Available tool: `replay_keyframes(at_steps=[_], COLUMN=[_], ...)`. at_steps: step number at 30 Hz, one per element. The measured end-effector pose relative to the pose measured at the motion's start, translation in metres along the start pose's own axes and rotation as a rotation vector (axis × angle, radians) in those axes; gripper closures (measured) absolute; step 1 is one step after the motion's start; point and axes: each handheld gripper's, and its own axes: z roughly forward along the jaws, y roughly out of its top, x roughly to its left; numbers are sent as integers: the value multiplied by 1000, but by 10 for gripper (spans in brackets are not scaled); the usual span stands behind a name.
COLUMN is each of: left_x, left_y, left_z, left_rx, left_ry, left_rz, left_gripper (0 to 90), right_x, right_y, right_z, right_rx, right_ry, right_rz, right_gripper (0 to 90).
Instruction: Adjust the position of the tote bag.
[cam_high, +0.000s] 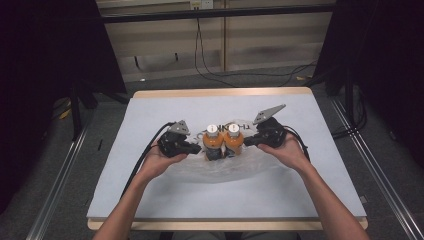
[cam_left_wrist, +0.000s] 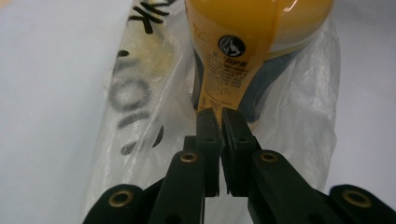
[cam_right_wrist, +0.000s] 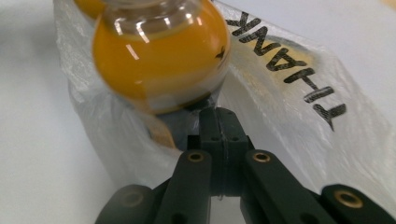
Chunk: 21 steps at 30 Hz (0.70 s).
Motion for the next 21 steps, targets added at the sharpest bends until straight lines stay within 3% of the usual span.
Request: replay_keyframes(at_steps=[5,7,12,13,14,17,21], left_x=[3,2,7,7,10,9,10], left_y=[-1,-4,-14,-14,-18,-21,-21], left_z=[19,28,36,36,36,35,34], left_rx=[74,118,179,179,184,192,210], left_ry=[-2,-4,18,18,17,32,72], left_rz=[3,27,3,3,-4,-1,32], left_gripper=[865,876,876,876,876,876,884], right_x=[-7,-8,-11,-11,-12,-11,-14], right_y=[-4,-6,-12,-12,-15,-21,-26], right_z=[21,29,45,45,47,50,48], right_rx=[89,122,207,207,246,270,272], right_ry=[1,-6,-47,-47,-77,-82,-90], right_rz=[5,9,2,2,-12,-22,-20], right_gripper=[900,900,900,900,900,900,900])
